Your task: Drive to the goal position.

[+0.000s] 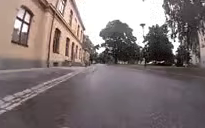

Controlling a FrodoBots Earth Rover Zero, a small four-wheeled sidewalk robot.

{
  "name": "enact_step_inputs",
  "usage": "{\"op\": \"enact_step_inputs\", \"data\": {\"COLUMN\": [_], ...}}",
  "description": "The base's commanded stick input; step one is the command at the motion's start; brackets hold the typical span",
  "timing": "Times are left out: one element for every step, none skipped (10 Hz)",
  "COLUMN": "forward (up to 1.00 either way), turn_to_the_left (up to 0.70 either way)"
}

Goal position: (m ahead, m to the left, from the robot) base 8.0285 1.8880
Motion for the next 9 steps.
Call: {"op": "enact_step_inputs", "data": {"forward": [0.70, 0.70, 0.70, 0.70, 0.70, 0.70, 0.70, 0.70, 0.70], "turn_to_the_left": [0.00, 0.00, 0.00, 0.00, 0.00, 0.00, 0.00, 0.00, 0.00]}}
